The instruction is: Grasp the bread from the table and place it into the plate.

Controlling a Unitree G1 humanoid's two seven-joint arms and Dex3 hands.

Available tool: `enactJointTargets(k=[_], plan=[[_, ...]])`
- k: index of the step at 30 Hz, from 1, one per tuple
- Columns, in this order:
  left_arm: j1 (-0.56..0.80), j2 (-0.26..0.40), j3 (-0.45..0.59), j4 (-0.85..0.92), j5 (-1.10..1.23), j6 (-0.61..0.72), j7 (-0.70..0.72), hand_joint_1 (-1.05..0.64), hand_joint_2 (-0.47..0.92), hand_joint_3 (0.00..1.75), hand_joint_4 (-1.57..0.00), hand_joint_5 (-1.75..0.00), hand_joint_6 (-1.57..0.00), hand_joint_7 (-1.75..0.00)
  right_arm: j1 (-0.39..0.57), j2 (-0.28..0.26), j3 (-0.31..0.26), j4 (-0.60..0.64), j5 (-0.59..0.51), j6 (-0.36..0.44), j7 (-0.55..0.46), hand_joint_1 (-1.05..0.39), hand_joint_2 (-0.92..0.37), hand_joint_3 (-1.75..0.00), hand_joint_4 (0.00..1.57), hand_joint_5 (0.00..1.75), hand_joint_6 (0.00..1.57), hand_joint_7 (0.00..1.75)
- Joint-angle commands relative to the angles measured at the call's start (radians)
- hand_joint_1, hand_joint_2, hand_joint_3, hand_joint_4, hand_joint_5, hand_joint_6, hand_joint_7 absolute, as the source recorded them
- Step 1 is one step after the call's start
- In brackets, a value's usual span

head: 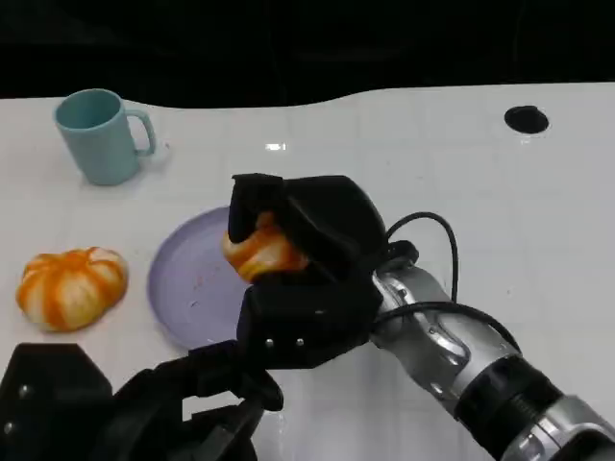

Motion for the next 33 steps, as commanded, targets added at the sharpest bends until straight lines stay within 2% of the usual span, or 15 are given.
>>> enactJointTargets(k=[1, 3, 4, 5, 6, 7, 9, 10, 15, 18, 28, 33], plan=[[0.008, 0.006, 0.003, -0.011, 0.005, 0.009, 0.016, -0.33, 0.74, 0.87, -0.67, -1.75, -0.61, -1.48, -0.041, 0.01, 0.012, 0.03, 0.002, 0.034, 0.013, -0.21, -0.44, -1.11, 0.9, 1.75, 0.7, 1.55], [0.008, 0.008, 0.002, -0.012, 0.006, 0.008, 0.016, -0.34, 0.74, 0.87, -0.67, -1.75, -0.61, -1.47, -0.045, 0.014, 0.014, 0.036, 0.002, 0.051, 0.022, -0.23, -0.51, -0.94, 0.88, 1.75, 0.77, 1.15], [0.008, 0.008, 0.002, -0.011, 0.006, 0.005, 0.015, -0.34, 0.74, 0.87, -0.67, -1.75, -0.61, -1.47, -0.043, 0.013, 0.01, 0.035, 0.014, 0.055, 0.042, -0.23, -0.52, -0.91, 0.88, 1.75, 0.79, 1.08], [0.008, 0.009, 0.003, -0.009, 0.006, 0.002, 0.012, -0.34, 0.74, 0.88, -0.66, -1.75, -0.6, -1.47, -0.041, 0.007, 0.011, 0.028, 0.02, 0.063, 0.073, -0.28, -0.63, -0.67, 0.77, 1.33, 0.79, 0.79], [0.008, 0.011, 0.002, -0.009, 0.008, 0.0, 0.012, -0.34, 0.74, 0.88, -0.66, -1.75, -0.6, -1.47, -0.042, -0.003, 0.017, 0.017, 0.019, 0.076, 0.116, -0.33, -0.74, -0.49, 0.7, 1.03, 0.77, 0.57], [0.008, 0.011, 0.002, -0.009, 0.009, -0.001, 0.012, -0.34, 0.74, 0.88, -0.66, -1.75, -0.6, -1.47, -0.044, -0.011, 0.023, 0.007, 0.015, 0.088, 0.152, -0.37, -0.83, -0.35, 0.65, 0.81, 0.73, 0.4], [0.008, 0.012, 0.003, -0.01, 0.009, 0.001, 0.012, -0.34, 0.73, 0.88, -0.66, -1.75, -0.6, -1.47, -0.047, -0.021, 0.035, -0.012, 0.004, 0.112, 0.203, -0.43, -0.9, -0.25, 0.55, 0.54, 0.66, 0.18], [0.008, 0.012, 0.003, -0.011, 0.008, 0.003, 0.013, -0.34, 0.73, 0.88, -0.66, -1.75, -0.6, -1.47, -0.048, -0.025, 0.04, -0.023, 0.0, 0.125, 0.226, -0.48, -0.91, -0.25, 0.47, 0.45, 0.59, 0.12], [0.008, 0.013, 0.004, -0.011, 0.007, 0.002, 0.011, -0.34, 0.74, 0.87, -0.66, -1.75, -0.6, -1.47, -0.043, -0.039, 0.054, -0.08, 0.0, 0.159, 0.316, -0.69, -0.92, -0.31, 0.21, 0.26, 0.34, 0.0], [0.006, 0.014, -0.001, -0.01, 0.013, -0.001, 0.013, -0.34, 0.74, 0.87, -0.66, -1.75, -0.6, -1.47, -0.037, -0.051, 0.06, -0.122, -0.003, 0.176, 0.369, -0.74, -0.92, -0.32, 0.13, 0.22, 0.26, 0.0], [-0.001, 0.01, 0.0, 0.001, 0.008, -0.002, 0.009, -0.33, 0.74, 0.88, -0.66, -1.75, -0.6, -1.48, 0.002, -0.102, 0.07, -0.248, -0.002, 0.204, 0.449, -0.76, -0.92, -0.29, 0.16, 0.25, 0.3, 0.02], [-0.004, 0.007, 0.006, 0.007, 0.002, 0.005, 0.011, -0.33, 0.74, 0.88, -0.67, -1.75, -0.6, -1.48, 0.056, -0.156, 0.052, -0.379, 0.02, 0.217, 0.514, -0.73, -0.92, -0.26, 0.19, 0.25, 0.32, 0.02]])
